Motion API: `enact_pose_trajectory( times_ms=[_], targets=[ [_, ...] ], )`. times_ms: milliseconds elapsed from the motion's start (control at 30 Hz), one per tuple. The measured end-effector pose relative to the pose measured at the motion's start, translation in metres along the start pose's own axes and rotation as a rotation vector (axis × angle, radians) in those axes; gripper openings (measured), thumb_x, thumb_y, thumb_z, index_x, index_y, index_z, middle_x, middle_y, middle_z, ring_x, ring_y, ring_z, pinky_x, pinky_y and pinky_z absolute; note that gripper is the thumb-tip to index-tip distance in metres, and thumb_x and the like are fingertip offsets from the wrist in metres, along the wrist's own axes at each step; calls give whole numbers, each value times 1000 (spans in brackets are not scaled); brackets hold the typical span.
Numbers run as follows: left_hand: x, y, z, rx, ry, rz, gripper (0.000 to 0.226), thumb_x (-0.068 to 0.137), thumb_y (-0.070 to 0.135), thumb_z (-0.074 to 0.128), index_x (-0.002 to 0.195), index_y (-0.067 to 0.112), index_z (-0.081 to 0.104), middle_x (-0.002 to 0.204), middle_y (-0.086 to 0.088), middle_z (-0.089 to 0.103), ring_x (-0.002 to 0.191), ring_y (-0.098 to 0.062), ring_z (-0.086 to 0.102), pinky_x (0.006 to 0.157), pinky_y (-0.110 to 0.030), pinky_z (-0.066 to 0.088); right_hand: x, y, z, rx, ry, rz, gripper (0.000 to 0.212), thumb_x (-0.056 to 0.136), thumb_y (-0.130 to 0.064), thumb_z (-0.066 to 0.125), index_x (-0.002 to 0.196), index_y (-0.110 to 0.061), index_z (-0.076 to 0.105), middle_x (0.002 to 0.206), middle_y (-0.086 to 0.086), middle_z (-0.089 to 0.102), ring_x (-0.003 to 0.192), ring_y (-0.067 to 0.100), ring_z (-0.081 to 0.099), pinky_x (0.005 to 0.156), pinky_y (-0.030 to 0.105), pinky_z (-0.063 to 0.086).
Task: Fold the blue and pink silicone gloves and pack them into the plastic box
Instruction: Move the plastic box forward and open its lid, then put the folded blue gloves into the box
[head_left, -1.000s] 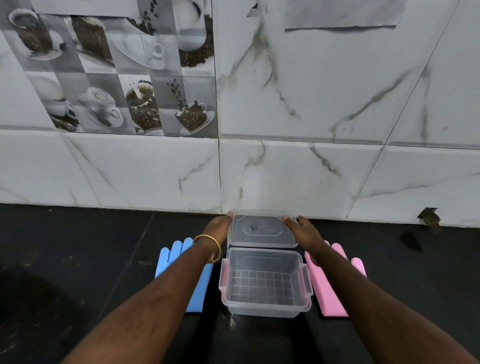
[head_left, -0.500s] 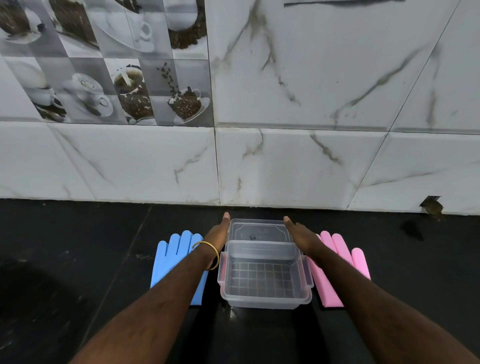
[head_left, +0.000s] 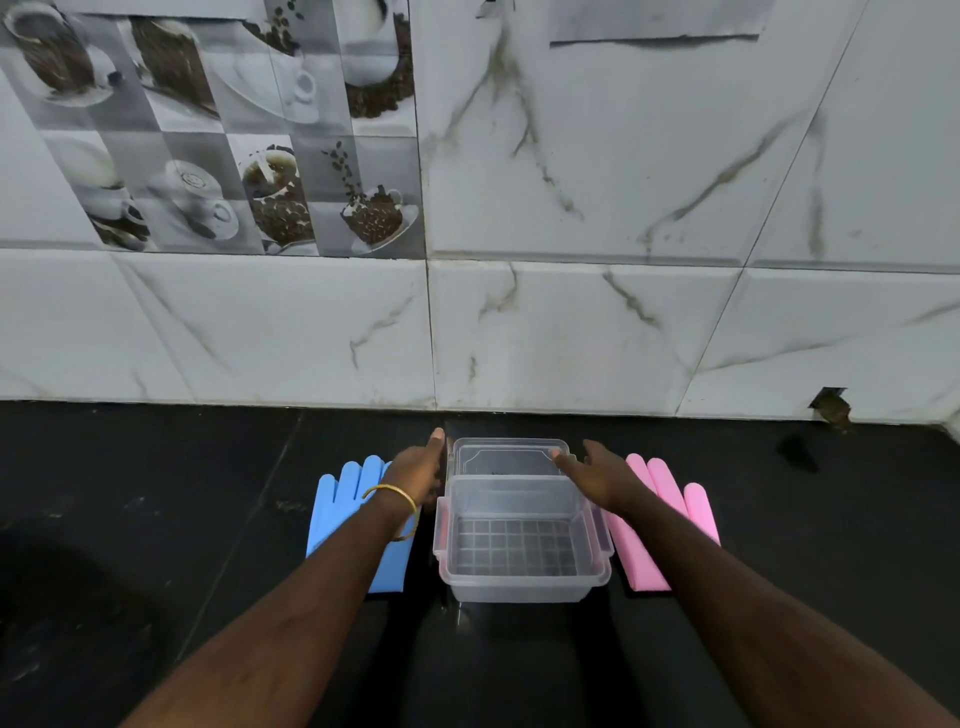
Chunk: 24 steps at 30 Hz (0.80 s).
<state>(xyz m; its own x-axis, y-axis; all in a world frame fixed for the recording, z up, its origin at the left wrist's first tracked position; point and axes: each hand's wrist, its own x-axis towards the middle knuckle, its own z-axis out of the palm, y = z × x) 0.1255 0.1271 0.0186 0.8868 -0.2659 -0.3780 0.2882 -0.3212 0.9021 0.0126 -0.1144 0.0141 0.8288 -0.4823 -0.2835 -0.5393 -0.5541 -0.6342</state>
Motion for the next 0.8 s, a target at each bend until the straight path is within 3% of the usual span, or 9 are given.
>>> enact_pose_trajectory(
  times_ms=[100, 167, 233, 333, 533, 800],
  targets=[
    [-22, -24, -24, 93, 199, 134, 31, 88, 41, 63, 76, 12, 63, 76, -2, 62, 77, -24, 61, 72, -36, 51, -33, 4, 6, -13, 129, -45, 88, 84, -69, 53, 151, -16, 32, 152, 9, 44, 136, 29, 45, 109, 48, 41],
    [-36, -42, -41, 261, 343, 119, 22, 84, 34, 69, 95, 15, 70, 94, -3, 68, 96, -28, 64, 87, -39, 52, -54, 5, 14, 2, 254, -70, 82, 83, -65, 59, 148, -19, 37, 148, 5, 50, 133, 27, 49, 107, 47, 42],
    [-48, -59, -56, 473, 451, -11, 42, 80, 39, 71, 117, 20, 64, 123, -7, 62, 116, -33, 55, 99, -42, 45, -76, 6, 25, 33, 389, -105, 74, 82, -60, 63, 142, -20, 45, 140, 3, 56, 128, 26, 51, 103, 46, 42],
    [-62, -77, -69, 574, 478, -222, 68, 74, 44, 75, 133, 19, 51, 140, -11, 47, 129, -37, 41, 106, -48, 35, -102, 1, 43, 42, 510, -167, 64, 81, -53, 68, 133, -22, 50, 130, 3, 60, 119, 26, 54, 95, 43, 43],
    [-64, -83, -79, 472, 439, -285, 78, 69, 31, 85, 128, 7, 41, 134, -18, 53, 123, -41, 49, 101, -53, 43, -118, -31, 63, -171, 379, -292, 74, 87, -50, 61, 149, -24, 32, 158, 0, 30, 146, 23, 25, 118, 45, 27],
    [-49, -76, -102, 308, 289, -320, 85, 56, 11, 92, 125, -1, 44, 130, -21, 54, 117, -39, 56, 97, -47, 49, -146, -45, 86, -97, 277, -323, 79, 85, -58, 60, 150, -36, 22, 163, -10, 13, 150, 15, 12, 119, 45, 19]
  ],
)
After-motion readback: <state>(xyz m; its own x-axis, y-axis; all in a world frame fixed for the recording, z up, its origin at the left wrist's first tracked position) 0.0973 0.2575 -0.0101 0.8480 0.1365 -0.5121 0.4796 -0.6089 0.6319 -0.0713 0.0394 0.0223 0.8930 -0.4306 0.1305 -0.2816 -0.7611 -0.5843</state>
